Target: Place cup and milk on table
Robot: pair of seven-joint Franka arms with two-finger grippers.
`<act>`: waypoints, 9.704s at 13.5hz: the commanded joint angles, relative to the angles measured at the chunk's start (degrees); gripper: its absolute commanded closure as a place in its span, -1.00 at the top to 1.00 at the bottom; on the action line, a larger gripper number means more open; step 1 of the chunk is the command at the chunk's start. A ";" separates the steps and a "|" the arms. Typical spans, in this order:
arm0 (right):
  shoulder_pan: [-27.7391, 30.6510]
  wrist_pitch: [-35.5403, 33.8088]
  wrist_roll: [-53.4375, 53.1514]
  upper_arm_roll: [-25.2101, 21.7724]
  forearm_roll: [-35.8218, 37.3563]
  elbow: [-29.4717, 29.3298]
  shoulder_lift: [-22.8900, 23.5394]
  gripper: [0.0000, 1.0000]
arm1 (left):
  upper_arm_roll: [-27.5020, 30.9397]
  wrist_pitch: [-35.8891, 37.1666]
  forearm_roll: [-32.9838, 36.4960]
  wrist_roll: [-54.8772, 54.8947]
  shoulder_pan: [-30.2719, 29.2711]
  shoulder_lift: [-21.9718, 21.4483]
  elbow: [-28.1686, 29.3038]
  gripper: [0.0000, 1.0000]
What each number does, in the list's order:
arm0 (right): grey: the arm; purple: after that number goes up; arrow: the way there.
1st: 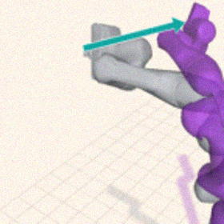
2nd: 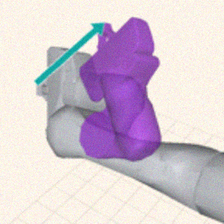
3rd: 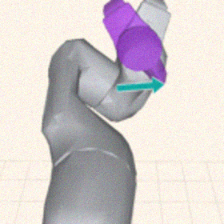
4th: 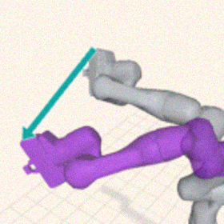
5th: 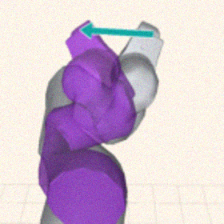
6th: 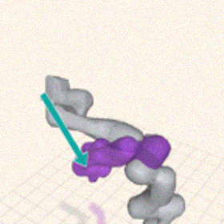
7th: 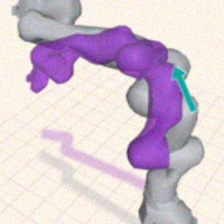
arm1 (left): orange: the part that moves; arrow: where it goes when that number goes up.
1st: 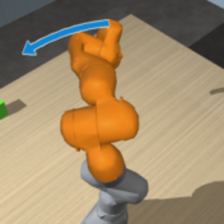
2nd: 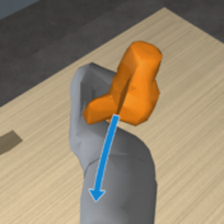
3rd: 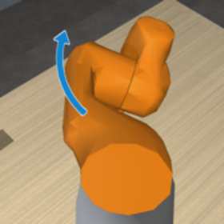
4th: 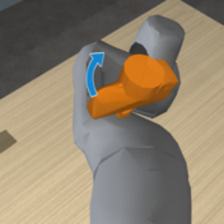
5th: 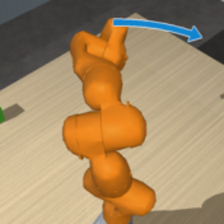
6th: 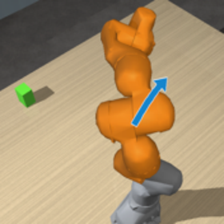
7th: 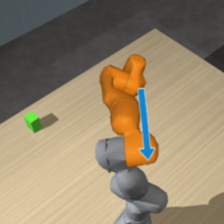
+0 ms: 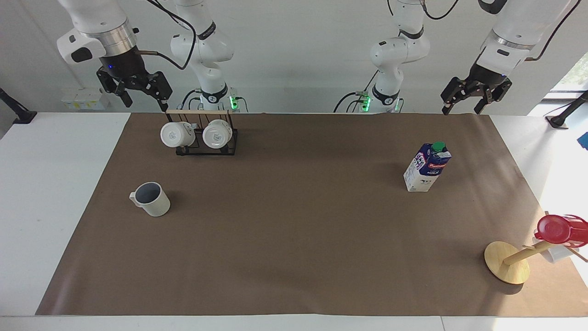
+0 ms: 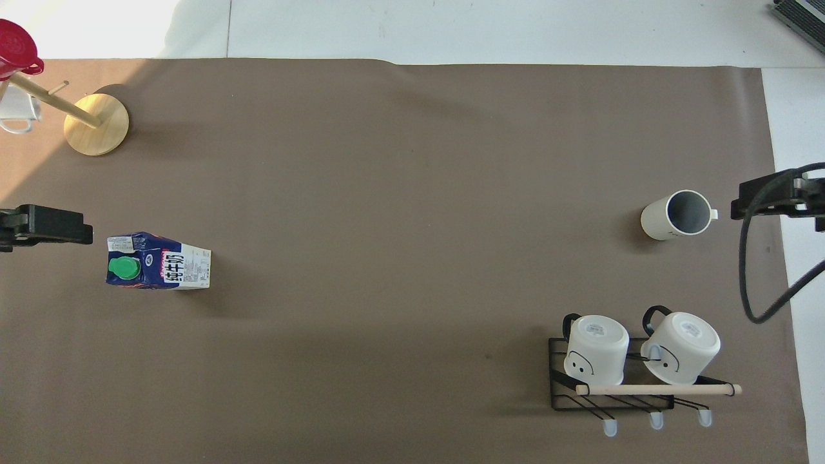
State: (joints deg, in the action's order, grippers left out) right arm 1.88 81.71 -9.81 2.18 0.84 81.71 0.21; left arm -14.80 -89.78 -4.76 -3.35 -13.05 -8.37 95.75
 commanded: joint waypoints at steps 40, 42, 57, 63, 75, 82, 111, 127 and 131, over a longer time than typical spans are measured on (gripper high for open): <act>0.93 2.22 0.14 -0.16 -0.76 0.64 0.14 1.00 | -0.32 0.49 -0.60 6.43 -0.31 -1.92 4.00 1.00; 1.02 5.29 0.14 -0.16 -0.40 0.90 1.63 1.00 | -0.32 -1.61 -0.60 6.26 -0.04 -2.00 6.46 1.00; 5.94 41.42 8.58 -0.16 -0.23 28.76 7.34 1.00 | -0.32 -13.84 -0.60 6.25 -0.04 -2.36 17.98 1.00; 7.43 47.57 11.56 -0.16 -0.23 29.99 13.06 1.00 | -0.32 -18.23 -0.51 6.34 -0.39 -2.36 21.75 1.00; 4.29 48.20 10.69 0.45 -0.23 31.76 10.61 -1.00 | -0.32 -26.32 0.45 8.18 -0.31 -2.09 27.91 1.00; -12.31 40.20 -9.40 0.72 1.26 22.44 10.25 -1.00 | -0.41 -29.39 2.21 13.81 -0.83 -0.43 28.79 1.00; -41.78 35.00 -48.11 0.80 5.58 8.02 26.16 -1.00 | -0.32 -25.11 2.12 12.58 -1.01 0.46 25.73 0.00; -36.96 33.44 -47.68 1.07 4.08 10.92 15.37 1.00 | -1.02 -15.86 1.51 -6.91 8.21 0.81 15.88 0.01; -30.81 25.81 -43.02 0.98 4.08 10.92 8.95 1.00 | -1.11 -16.92 1.42 -14.29 14.09 0.81 15.96 0.00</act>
State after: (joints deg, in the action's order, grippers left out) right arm -31.66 110.24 -55.28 2.62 5.79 90.87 12.34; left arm -16.59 -107.23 -3.52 -14.30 -1.96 -8.03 112.78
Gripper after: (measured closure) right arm 0.000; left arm 0.498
